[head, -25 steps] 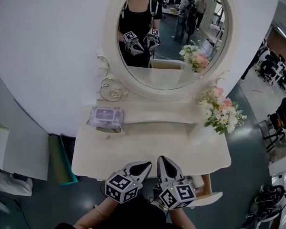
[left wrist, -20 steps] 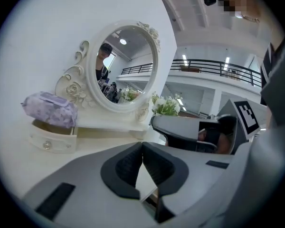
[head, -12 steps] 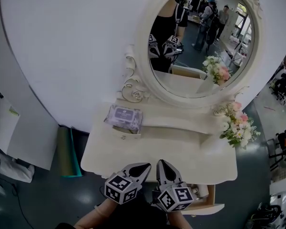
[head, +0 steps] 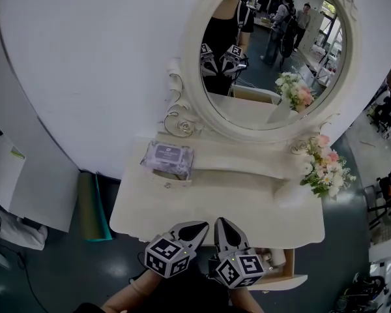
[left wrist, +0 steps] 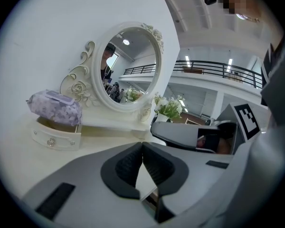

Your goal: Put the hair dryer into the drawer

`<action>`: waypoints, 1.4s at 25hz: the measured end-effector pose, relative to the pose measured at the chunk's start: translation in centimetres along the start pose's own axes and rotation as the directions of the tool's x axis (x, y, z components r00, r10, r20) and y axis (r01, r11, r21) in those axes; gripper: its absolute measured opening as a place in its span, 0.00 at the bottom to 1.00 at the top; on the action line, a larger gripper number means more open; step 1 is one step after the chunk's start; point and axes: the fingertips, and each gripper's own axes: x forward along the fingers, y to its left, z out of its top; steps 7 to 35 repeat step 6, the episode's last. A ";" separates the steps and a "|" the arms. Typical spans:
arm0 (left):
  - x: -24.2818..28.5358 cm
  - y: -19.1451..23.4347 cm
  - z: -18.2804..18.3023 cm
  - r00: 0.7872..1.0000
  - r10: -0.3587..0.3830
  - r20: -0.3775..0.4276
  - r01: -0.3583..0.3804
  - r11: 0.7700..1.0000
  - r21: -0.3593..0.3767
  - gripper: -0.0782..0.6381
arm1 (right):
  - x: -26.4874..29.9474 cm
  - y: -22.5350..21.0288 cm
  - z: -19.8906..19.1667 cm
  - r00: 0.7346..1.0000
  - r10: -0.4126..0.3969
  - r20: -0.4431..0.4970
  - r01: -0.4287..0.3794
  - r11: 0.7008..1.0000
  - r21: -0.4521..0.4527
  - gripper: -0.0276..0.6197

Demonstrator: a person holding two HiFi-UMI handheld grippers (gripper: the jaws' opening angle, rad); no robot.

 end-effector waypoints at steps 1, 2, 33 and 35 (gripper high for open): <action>-0.1 0.0 0.0 1.000 0.000 0.000 0.000 1.000 0.000 0.12 | 0.0 0.0 -0.1 1.000 -0.004 0.002 0.004 1.000 0.003 0.03; -0.1 0.1 -0.1 1.000 0.001 0.001 -0.001 1.000 0.000 0.12 | -0.1 -0.1 -0.1 1.000 -0.008 0.004 0.008 1.000 0.003 0.03; -0.2 0.3 -0.3 1.000 0.003 0.003 -0.003 1.000 -0.008 0.12 | 0.0 -0.3 -0.1 1.000 -0.018 0.014 0.018 1.000 0.003 0.03; -0.2 0.3 -0.3 1.000 0.003 0.003 -0.003 1.000 -0.008 0.12 | 0.0 -0.3 -0.1 1.000 -0.018 0.014 0.018 1.000 0.003 0.03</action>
